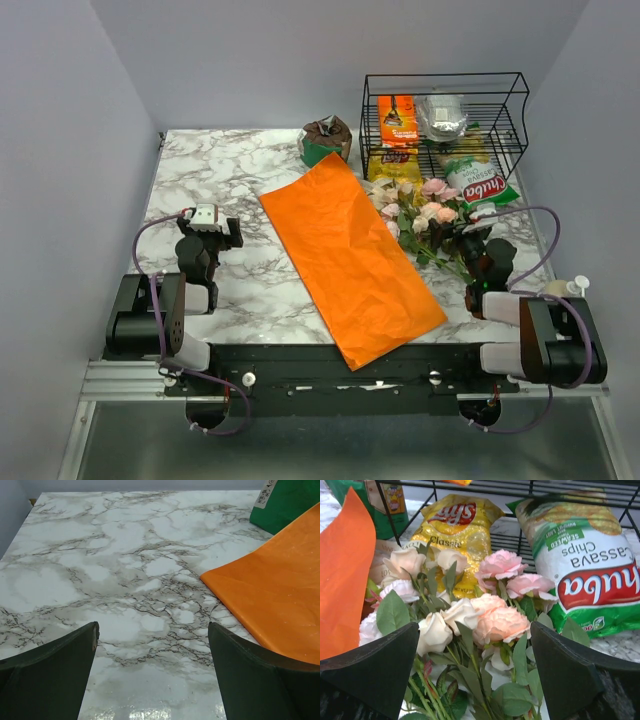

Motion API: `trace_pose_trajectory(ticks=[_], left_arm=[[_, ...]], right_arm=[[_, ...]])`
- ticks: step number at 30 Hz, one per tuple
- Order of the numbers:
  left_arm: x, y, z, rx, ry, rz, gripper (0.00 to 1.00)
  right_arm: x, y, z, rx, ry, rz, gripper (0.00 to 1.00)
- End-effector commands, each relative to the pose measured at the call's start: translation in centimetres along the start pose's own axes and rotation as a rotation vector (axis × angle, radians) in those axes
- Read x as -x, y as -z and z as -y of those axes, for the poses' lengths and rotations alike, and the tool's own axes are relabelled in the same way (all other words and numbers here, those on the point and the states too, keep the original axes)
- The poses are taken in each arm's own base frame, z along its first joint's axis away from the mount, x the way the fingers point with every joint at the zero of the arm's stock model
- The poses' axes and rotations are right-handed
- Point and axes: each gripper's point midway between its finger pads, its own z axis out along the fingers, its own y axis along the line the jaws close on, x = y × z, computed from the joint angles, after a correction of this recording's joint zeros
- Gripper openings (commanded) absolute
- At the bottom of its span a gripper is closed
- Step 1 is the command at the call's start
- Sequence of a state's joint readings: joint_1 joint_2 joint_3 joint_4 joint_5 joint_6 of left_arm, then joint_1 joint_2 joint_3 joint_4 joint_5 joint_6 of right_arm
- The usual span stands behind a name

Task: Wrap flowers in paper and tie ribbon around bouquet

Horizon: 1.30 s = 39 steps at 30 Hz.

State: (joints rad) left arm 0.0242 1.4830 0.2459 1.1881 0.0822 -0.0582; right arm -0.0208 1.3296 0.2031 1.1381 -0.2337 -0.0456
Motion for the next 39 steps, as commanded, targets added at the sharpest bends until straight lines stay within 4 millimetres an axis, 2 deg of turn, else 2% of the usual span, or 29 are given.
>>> trace_pose_trajectory(ticks=[1, 3, 4, 5, 6, 7, 8, 9, 10, 13, 15, 18, 21, 25, 28, 29, 30, 31, 32, 34, 35, 36, 38, 39], left_arm=[[1.4, -0.2, -0.1, 0.013, -0.002, 0.051, 0.99], [1.4, -0.2, -0.1, 0.013, -0.002, 0.051, 0.99], [1.4, -0.2, -0.1, 0.013, -0.001, 0.052, 0.99], [1.4, -0.2, -0.2, 0.013, -0.001, 0.052, 0.99], [1.4, -0.2, -0.1, 0.011, -0.001, 0.057, 0.99], [1.5, -0.1, 0.0, 0.006, 0.001, 0.063, 0.99], [1.7, 0.3, -0.2, 0.018, 0.002, 0.083, 0.99], [1.9, 0.8, -0.6, 0.050, 0.029, 0.107, 0.99], [2.2, 1.4, -1.5, 0.102, 0.041, 0.132, 0.99], [3.2, 2.4, 0.0, 0.014, -0.008, 0.182, 0.99], [3.6, 2.6, 0.0, 0.016, -0.005, 0.187, 0.99], [3.8, 2.4, -1.6, 0.111, 0.036, 0.173, 0.99], [4.0, 1.9, -1.6, 0.113, 0.035, 0.150, 0.99], [4.6, 1.6, -2.5, 0.166, 0.056, 0.135, 0.99], [4.4, 0.3, -2.6, 0.169, 0.069, 0.065, 0.99], [1.0, 0.3, -2.4, 0.165, 0.084, -0.101, 0.99], [2.9, -1.5, -2.0, 0.148, 0.107, -0.122, 0.99], [2.4, -1.9, -1.2, 0.108, 0.126, -0.194, 0.99], [2.1, -1.8, 0.6, 0.012, 0.138, -0.252, 0.99], [3.5, -2.0, 2.1, -0.073, 0.146, -0.235, 0.99], [1.7, -1.3, 2.7, -0.086, 0.159, -0.337, 0.99], [2.7, -1.7, 3.5, -0.133, 0.164, -0.345, 0.99], [2.2, -0.7, 4.0, -0.166, 0.142, -0.401, 0.99], [3.0, -0.7, 4.1, -0.180, 0.130, -0.403, 0.99]], right_arm=[[2.1, -0.7, -0.6, 0.048, -0.009, -0.059, 1.00], [4.7, -0.9, -0.7, 0.063, -0.017, -0.034, 1.00], [4.5, -0.6, -1.2, 0.087, -0.027, -0.062, 1.00], [5.2, -0.4, -2.0, 0.132, -0.028, -0.053, 1.00], [7.1, -0.4, -2.2, 0.142, -0.024, -0.019, 1.00], [6.6, 0.0, -2.4, 0.145, -0.064, -0.071, 1.00], [7.2, 0.1, -2.2, 0.136, -0.069, -0.083, 1.00], [8.9, -0.1, -2.2, 0.140, -0.067, -0.075, 1.00], [8.4, 0.5, -2.7, 0.161, -0.084, -0.134, 0.99], [9.0, 1.4, -4.1, 0.239, -0.109, -0.219, 0.94], [9.3, 1.7, -4.4, 0.257, -0.131, -0.248, 0.94], [8.0, 2.4, -4.8, 0.271, -0.162, -0.351, 0.94], [6.1, 2.6, -4.4, 0.246, -0.170, -0.469, 0.94], [3.8, 3.3, -4.8, 0.254, -0.204, -0.604, 0.93], [2.6, 3.5, -4.8, 0.218, -0.266, -0.676, 0.91], [2.5, 3.6, -5.5, 0.226, -0.291, -0.696, 0.89], [2.3, 3.7, -6.1, 0.234, -0.316, -0.714, 0.89], [1.9, 3.7, -6.6, 0.240, -0.355, -0.745, 0.87], [1.7, 3.8, -7.0, 0.245, -0.360, -0.762, 0.87], [0.7, 3.9, -8.1, 0.253, -0.354, -0.811, 0.87], [-0.1, 3.9, -8.0, 0.230, -0.341, -0.837, 0.86], [-0.5, 4.0, -8.8, 0.244, -0.326, -0.861, 0.86], [-2.4, 4.4, -9.1, 0.222, -0.322, -0.941, 0.82], [-3.0, 4.5, -9.3, 0.222, -0.329, -0.964, 0.82]])
